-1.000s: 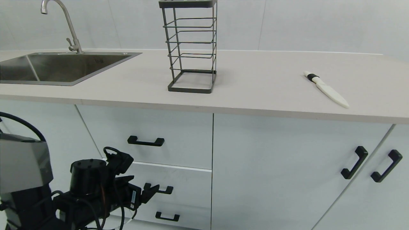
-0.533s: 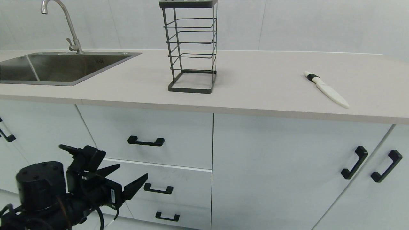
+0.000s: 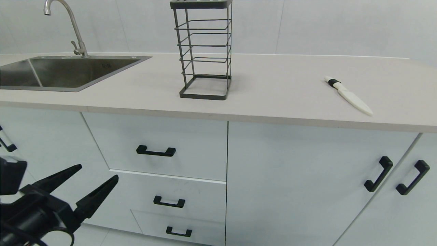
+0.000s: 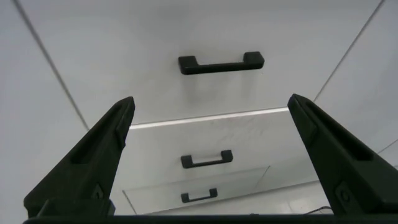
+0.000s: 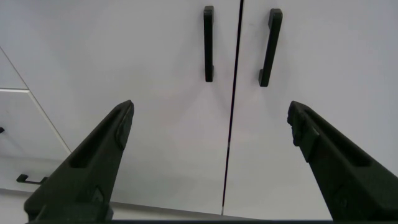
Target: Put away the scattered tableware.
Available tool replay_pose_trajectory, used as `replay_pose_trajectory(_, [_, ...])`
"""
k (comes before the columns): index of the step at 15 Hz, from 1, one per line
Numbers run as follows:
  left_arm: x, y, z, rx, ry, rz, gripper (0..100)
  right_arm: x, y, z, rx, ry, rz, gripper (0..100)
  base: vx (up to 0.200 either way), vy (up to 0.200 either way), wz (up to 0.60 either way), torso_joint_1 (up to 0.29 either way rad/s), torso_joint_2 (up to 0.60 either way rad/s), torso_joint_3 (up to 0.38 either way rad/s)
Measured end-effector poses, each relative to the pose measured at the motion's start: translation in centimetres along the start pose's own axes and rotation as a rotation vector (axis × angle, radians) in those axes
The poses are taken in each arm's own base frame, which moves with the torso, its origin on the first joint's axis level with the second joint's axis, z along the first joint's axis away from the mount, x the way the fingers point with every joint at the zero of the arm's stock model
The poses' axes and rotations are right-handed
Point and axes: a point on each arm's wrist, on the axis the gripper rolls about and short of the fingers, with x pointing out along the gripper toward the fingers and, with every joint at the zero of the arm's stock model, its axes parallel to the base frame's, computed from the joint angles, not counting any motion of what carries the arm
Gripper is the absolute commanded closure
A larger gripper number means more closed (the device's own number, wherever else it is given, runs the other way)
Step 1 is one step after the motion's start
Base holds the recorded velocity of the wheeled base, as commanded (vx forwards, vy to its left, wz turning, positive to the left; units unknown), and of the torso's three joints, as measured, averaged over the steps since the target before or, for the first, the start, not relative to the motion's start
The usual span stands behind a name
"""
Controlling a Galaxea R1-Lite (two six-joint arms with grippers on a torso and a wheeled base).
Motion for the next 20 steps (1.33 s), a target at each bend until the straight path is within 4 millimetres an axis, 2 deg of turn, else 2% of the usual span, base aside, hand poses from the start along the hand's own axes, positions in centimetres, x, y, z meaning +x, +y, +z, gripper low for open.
replay_pose_trajectory(8, [-8.6,-1.2,-0.5,0.021,-0.118,0.061,0,0.0,0.0,0.0,0.0,0.0,0.0,0,0.0,0.0,0.0,0.0,0.0,0.0])
replay_pose_trajectory(11, [-11.0,-1.7,-1.9,0.05,-0.18,0.1,0,0.0,0.0,0.0,0.0,0.0,0.0,0,0.0,0.0,0.0,0.0,0.0,0.0])
replay_pose_trajectory(15, [-12.6,-2.0,-6.6,0.072,-0.044,0.188,0,0.0,0.0,0.0,0.0,0.0,0.0,0,0.0,0.0,0.0,0.0,0.0,0.0])
replay_pose_trajectory(17, [-12.9,-2.0,-7.1,0.081,-0.058,0.261,0,0.0,0.0,0.0,0.0,0.0,0.0,0,0.0,0.0,0.0,0.0,0.0,0.0])
replay_pose_trajectory(20, [-13.1,-2.1,-7.3,0.075,-0.083,0.266,0,0.0,0.0,0.0,0.0,0.0,0.0,0,0.0,0.0,0.0,0.0,0.0,0.0])
